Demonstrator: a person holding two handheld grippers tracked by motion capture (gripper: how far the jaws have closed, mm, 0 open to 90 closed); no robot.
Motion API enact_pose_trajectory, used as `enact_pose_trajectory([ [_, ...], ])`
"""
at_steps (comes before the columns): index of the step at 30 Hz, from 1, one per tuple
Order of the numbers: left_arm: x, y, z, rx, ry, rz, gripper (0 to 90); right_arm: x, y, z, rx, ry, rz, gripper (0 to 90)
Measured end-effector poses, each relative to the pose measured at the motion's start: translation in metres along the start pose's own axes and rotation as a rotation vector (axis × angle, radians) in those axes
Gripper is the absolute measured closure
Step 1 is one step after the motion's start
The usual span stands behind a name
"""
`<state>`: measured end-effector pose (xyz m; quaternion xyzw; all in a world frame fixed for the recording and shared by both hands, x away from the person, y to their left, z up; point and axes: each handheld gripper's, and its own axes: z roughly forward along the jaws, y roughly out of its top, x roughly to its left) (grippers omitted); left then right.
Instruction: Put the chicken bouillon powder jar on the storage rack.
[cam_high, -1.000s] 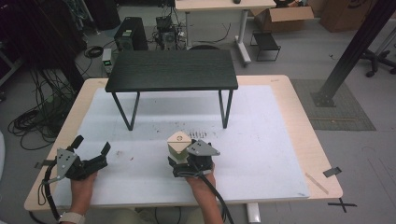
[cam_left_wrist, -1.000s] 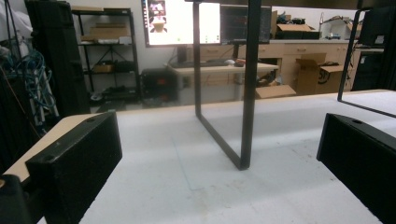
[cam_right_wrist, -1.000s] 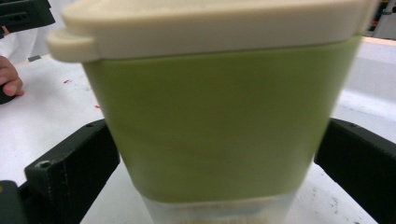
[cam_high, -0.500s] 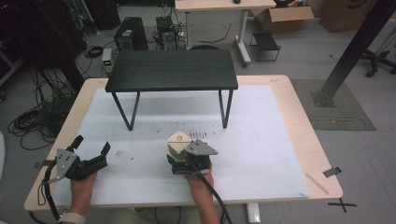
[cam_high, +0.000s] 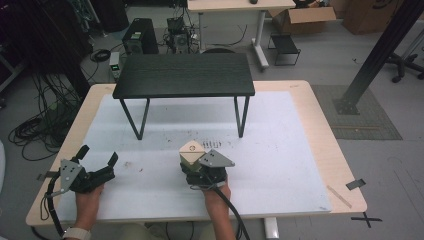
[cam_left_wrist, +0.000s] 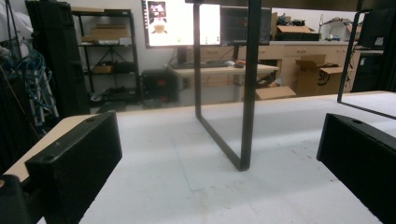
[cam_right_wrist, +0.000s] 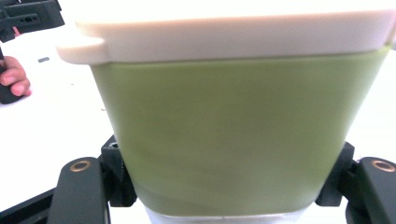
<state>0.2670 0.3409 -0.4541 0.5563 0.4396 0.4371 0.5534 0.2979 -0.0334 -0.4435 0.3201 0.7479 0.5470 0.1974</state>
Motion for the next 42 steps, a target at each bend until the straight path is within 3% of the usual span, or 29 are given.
enact_pose_trajectory([
  [17, 0.0, 0.0, 0.0, 0.002, 0.0, 0.001, 0.4, 0.002, 0.0, -0.005, -0.058, -0.007, -0.015, 29.0],
  [30, 0.0, 0.0, 0.0, 0.003, 0.0, 0.003, 0.4, -0.002, 0.02, -0.02, -0.147, -0.023, -0.021, 29.1],
  [42, 0.0, 0.0, 0.0, 0.004, 0.001, 0.003, 0.4, -0.018, 0.042, -0.04, -0.231, -0.068, -0.023, 29.1],
])
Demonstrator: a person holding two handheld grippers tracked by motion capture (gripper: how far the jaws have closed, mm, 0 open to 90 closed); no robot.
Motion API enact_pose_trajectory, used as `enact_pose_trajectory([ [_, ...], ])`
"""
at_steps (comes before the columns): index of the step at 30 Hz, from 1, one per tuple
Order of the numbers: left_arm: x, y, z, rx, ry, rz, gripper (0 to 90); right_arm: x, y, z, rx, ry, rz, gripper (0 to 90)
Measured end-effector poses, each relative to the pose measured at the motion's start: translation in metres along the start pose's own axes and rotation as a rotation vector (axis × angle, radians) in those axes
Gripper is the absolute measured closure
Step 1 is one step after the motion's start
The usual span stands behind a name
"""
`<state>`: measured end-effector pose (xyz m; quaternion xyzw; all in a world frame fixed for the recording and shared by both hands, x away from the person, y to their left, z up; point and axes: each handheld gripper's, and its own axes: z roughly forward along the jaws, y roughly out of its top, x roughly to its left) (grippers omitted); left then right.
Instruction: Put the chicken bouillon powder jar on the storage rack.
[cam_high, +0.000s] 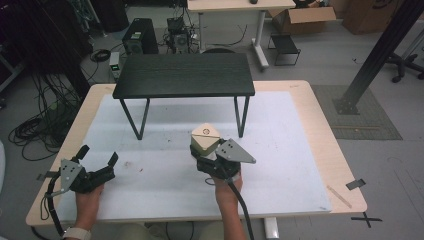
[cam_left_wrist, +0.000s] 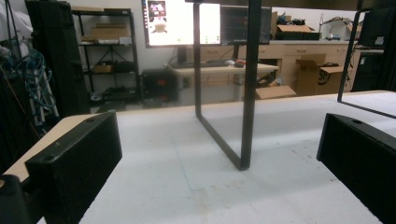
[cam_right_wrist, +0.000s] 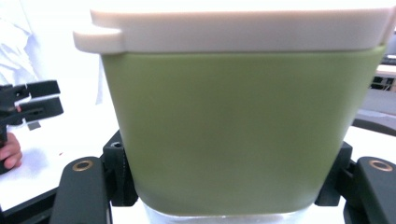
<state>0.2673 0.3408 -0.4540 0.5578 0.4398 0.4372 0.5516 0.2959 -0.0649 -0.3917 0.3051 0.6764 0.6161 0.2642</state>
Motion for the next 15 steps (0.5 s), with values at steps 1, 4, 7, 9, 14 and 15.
enact_pose_trajectory([
  [1, 0.0, 0.0, 0.0, 0.0, 0.0, 0.0, 0.4, 0.0, 0.0, 0.0, 0.0, 0.0, 0.0, 29.1],
  [4, 0.0, 0.0, 0.0, 0.0, 0.0, 0.0, 0.4, -0.005, 0.008, -0.005, -0.02, -0.011, 0.001, 29.1],
  [7, 0.0, 0.0, 0.0, 0.0, 0.0, 0.0, 0.4, -0.008, 0.012, -0.007, -0.034, -0.017, 0.003, 29.1],
  [9, 0.0, 0.0, 0.0, 0.001, 0.0, 0.0, 0.4, -0.009, 0.015, -0.009, -0.047, -0.024, -0.001, 29.1],
  [14, 0.0, 0.0, 0.0, 0.001, 0.0, 0.001, 0.4, -0.013, 0.025, -0.013, -0.076, -0.035, -0.006, 29.1],
  [15, 0.0, 0.0, 0.0, 0.001, 0.0, 0.001, 0.4, -0.014, 0.027, -0.013, -0.081, -0.037, -0.007, 29.1],
])
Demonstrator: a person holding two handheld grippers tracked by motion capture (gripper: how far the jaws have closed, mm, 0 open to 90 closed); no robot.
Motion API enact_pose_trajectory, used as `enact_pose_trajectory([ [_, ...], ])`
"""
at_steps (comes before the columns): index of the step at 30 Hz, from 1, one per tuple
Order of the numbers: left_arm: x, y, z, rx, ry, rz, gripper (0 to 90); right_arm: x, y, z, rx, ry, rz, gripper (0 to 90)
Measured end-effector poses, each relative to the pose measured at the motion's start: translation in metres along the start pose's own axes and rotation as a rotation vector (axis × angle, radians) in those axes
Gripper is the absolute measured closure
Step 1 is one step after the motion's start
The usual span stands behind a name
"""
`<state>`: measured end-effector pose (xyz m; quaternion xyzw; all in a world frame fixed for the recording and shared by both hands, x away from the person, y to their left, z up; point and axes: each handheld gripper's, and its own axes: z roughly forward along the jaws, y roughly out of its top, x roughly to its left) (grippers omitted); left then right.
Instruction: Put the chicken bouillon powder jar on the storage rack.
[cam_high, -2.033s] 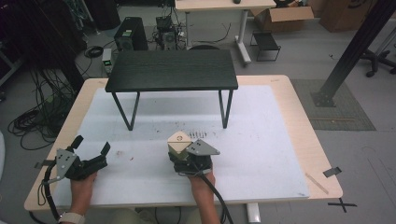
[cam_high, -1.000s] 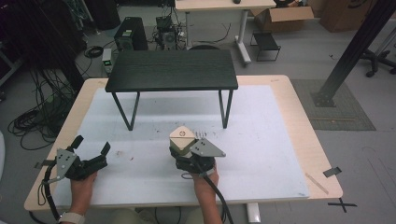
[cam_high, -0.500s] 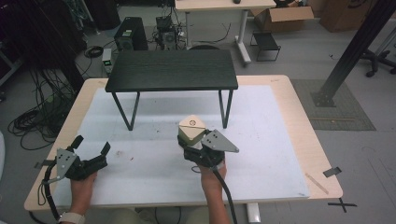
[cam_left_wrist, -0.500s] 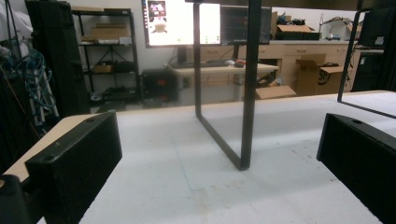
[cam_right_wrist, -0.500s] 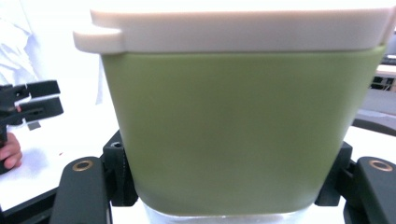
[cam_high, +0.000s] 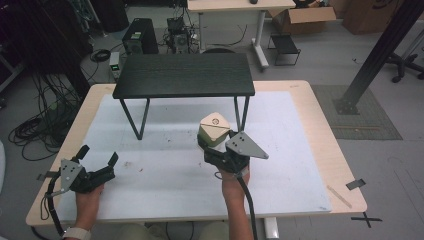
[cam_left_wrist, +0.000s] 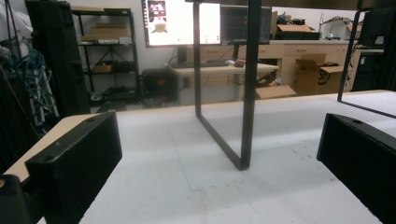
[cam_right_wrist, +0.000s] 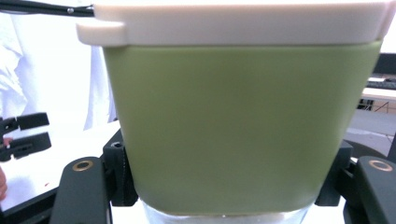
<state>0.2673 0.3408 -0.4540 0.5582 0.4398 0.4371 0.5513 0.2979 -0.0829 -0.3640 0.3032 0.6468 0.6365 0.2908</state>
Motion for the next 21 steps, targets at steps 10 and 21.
enact_pose_trajectory([
  [10, 0.0, 0.0, 0.0, -0.001, -0.001, -0.002, 0.4, -0.006, 0.02, -0.001, -0.045, -0.012, -0.016, 29.1],
  [21, 0.0, 0.0, 0.0, 0.0, 0.0, -0.003, 0.4, -0.011, 0.046, 0.005, -0.087, -0.006, -0.036, 29.1],
])
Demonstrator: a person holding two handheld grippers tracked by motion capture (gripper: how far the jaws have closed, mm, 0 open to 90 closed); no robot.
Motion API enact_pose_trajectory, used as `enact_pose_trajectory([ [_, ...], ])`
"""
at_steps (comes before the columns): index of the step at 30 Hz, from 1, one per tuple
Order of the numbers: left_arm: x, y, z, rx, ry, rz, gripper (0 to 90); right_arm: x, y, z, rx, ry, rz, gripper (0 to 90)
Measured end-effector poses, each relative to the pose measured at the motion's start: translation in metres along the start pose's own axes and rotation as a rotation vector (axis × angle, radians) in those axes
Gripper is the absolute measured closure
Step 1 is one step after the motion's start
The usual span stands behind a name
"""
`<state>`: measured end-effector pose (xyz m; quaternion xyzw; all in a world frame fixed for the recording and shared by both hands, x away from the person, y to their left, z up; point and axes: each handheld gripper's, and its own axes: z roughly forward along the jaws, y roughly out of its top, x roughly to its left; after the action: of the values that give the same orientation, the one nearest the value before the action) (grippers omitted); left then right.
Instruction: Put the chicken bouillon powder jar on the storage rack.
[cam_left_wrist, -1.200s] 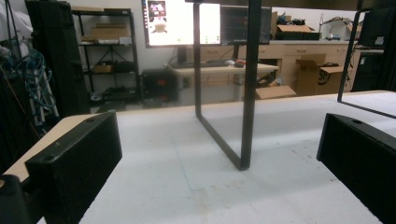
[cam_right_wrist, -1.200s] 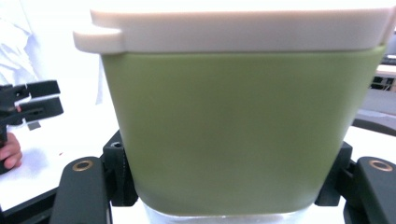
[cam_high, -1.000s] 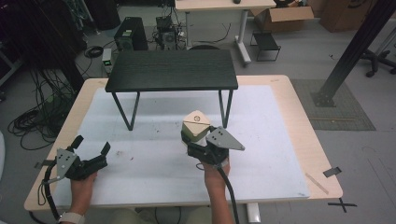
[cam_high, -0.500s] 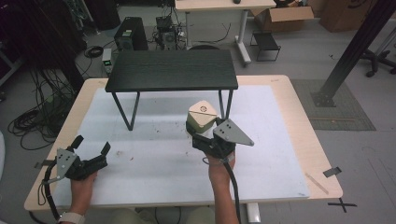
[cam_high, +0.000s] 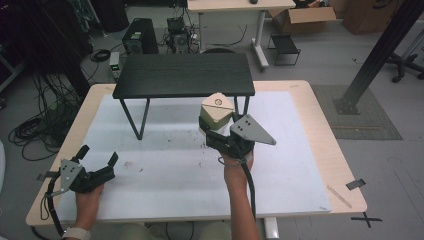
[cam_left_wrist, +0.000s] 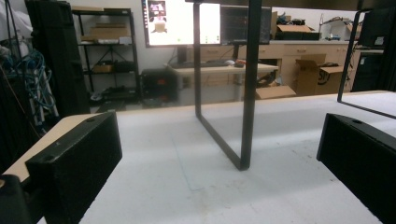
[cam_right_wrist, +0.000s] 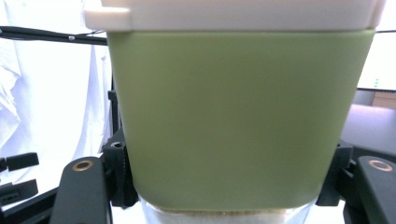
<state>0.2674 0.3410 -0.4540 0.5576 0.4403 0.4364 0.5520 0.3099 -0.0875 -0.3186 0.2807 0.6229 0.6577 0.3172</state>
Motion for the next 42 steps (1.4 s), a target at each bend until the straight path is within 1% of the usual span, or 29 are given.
enact_pose_trajectory([
  [3, 0.0, 0.0, 0.0, -0.001, -0.001, 0.0, 0.4, -0.001, 0.004, 0.002, -0.007, 0.001, -0.004, 29.1],
  [9, 0.0, 0.0, 0.0, 0.0, -0.001, 0.001, 0.4, -0.003, 0.017, 0.008, -0.041, 0.003, -0.008, 29.1],
  [10, 0.0, 0.0, 0.0, 0.0, 0.0, 0.001, 0.4, -0.005, 0.022, 0.011, -0.048, 0.004, -0.011, 29.1],
  [11, 0.0, 0.0, 0.0, 0.0, 0.0, 0.0, 0.4, -0.005, 0.022, 0.011, -0.048, 0.004, -0.011, 29.1],
  [20, 0.0, 0.0, 0.0, -0.001, -0.001, 0.0, 0.4, -0.009, 0.042, 0.025, -0.065, 0.014, -0.034, 29.2],
  [27, 0.0, 0.0, 0.0, -0.002, 0.0, 0.0, 0.4, -0.011, 0.051, 0.035, -0.069, 0.025, -0.044, 29.1],
  [30, 0.0, 0.0, 0.0, -0.002, 0.0, -0.001, 0.4, -0.012, 0.057, 0.044, -0.071, 0.031, -0.051, 29.2],
  [33, 0.0, 0.0, 0.0, -0.003, 0.0, -0.001, 0.4, -0.012, 0.061, 0.049, -0.072, 0.034, -0.052, 29.1],
  [34, 0.0, 0.0, 0.0, -0.003, -0.001, -0.001, 0.4, -0.012, 0.066, 0.055, -0.07, 0.037, -0.058, 29.2],
  [35, 0.0, 0.0, 0.0, -0.002, 0.0, -0.001, 0.4, -0.012, 0.066, 0.055, -0.07, 0.037, -0.058, 29.2],
  [42, 0.0, 0.0, 0.0, -0.001, 0.0, -0.003, 0.4, -0.014, 0.078, 0.082, -0.039, 0.049, -0.079, 29.1],
])
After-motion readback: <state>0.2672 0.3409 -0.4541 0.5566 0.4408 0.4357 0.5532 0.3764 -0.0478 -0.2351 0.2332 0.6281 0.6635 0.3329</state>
